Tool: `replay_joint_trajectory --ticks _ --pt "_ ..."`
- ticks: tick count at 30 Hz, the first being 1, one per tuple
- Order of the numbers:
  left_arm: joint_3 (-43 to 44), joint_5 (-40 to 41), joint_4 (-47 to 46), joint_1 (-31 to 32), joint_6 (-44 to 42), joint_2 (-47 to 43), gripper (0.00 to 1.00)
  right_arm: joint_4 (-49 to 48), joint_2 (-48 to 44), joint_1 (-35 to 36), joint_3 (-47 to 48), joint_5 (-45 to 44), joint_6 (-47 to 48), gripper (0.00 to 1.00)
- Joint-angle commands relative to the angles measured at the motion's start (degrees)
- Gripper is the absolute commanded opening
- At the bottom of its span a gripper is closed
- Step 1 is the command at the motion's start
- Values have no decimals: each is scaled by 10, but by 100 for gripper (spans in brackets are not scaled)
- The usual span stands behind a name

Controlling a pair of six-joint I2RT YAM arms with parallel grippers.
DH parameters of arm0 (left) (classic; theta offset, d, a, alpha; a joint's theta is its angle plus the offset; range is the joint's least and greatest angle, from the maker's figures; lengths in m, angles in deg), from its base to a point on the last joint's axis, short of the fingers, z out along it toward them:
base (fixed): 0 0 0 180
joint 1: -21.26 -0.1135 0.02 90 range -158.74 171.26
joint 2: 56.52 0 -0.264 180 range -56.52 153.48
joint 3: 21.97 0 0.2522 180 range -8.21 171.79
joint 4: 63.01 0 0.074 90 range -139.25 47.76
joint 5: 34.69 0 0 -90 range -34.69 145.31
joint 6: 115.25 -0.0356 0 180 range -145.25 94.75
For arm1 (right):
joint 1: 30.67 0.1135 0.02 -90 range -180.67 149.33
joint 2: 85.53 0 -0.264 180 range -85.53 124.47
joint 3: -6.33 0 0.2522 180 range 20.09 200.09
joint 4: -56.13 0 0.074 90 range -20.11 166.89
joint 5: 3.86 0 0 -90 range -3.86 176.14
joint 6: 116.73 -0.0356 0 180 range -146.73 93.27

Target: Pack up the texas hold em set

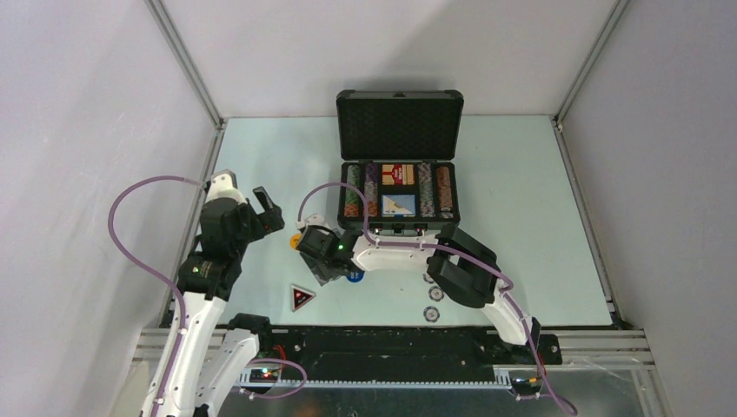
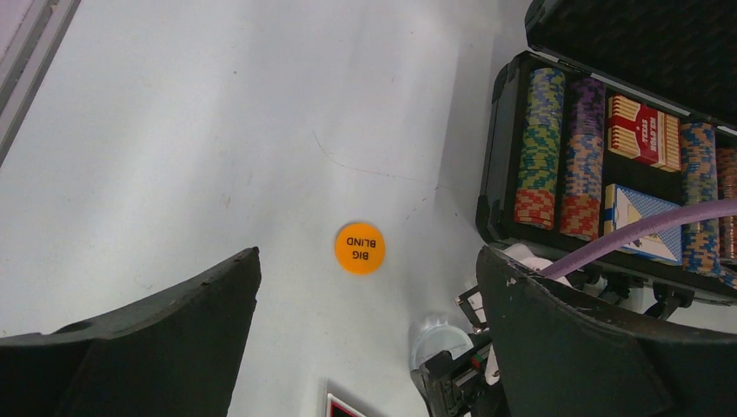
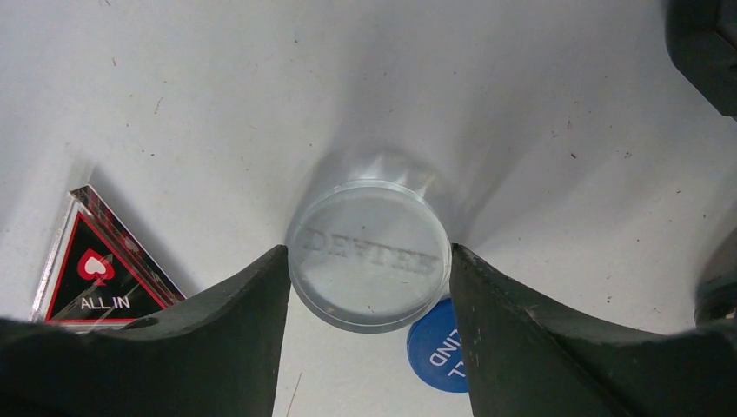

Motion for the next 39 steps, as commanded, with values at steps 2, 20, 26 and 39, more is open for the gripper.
replay_joint_trajectory --ticks 2,20,26,39 --pt "0 2 -7 -3 -14 -2 98 40 -3 -3 -37 -14 0 52" --pt "1 2 -7 -3 -13 1 98 -62 -136 -76 -46 9 58 49" --pt "1 -3 -7 -4 -12 3 98 -7 -153 -142 -11 -19 83 49" --pt "2 -11 -7 -4 -12 2 98 46 -87 -302 119 -5 113 50"
